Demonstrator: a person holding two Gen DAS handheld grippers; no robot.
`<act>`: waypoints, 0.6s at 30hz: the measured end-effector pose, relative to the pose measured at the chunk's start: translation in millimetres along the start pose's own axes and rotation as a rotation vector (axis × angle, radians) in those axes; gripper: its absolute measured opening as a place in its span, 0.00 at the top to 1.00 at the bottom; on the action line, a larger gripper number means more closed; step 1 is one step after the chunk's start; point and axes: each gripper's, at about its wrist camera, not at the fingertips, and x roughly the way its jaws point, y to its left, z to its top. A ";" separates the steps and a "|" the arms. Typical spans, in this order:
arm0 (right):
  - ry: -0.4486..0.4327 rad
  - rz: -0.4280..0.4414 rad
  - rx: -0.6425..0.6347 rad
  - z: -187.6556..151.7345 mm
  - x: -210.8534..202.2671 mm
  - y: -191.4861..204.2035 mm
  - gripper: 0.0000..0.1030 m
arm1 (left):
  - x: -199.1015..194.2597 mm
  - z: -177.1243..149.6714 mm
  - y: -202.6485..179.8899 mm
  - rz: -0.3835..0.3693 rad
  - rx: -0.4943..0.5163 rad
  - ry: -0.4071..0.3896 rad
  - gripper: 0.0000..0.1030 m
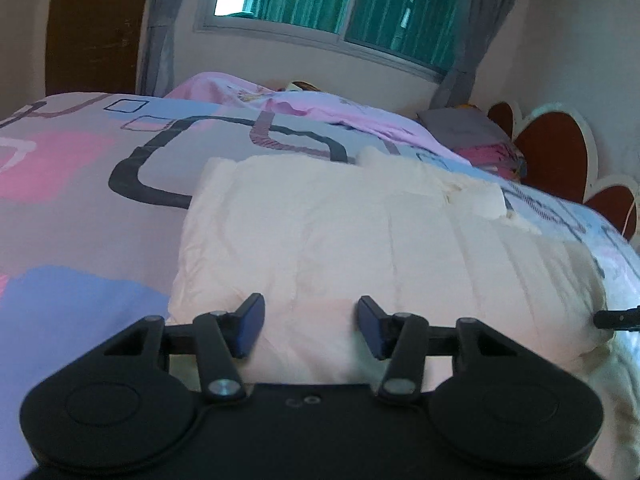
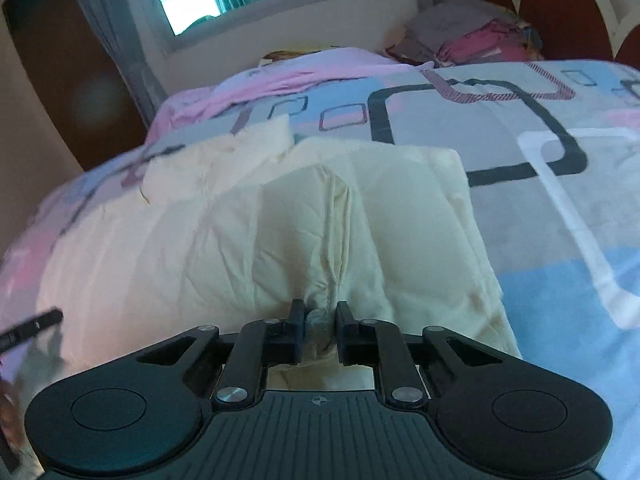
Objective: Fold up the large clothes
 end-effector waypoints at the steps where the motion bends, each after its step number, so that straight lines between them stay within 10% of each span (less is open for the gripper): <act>1: 0.002 -0.002 0.016 0.3 4.1 -1.6 0.85 | 0.5 -0.7 2.2 -0.005 0.002 0.005 0.52; 11: 0.004 -0.045 0.027 22.9 9.9 1.0 0.83 | 10.5 13.8 14.9 -0.054 0.032 0.049 0.47; 13: -0.082 -0.099 0.016 26.4 -8.6 1.6 0.39 | 3.1 24.2 13.9 -0.056 0.066 0.017 0.32; 18: -0.175 -0.085 -0.032 54.3 -7.3 18.2 0.33 | 16.9 59.0 10.3 -0.062 0.112 -0.050 0.25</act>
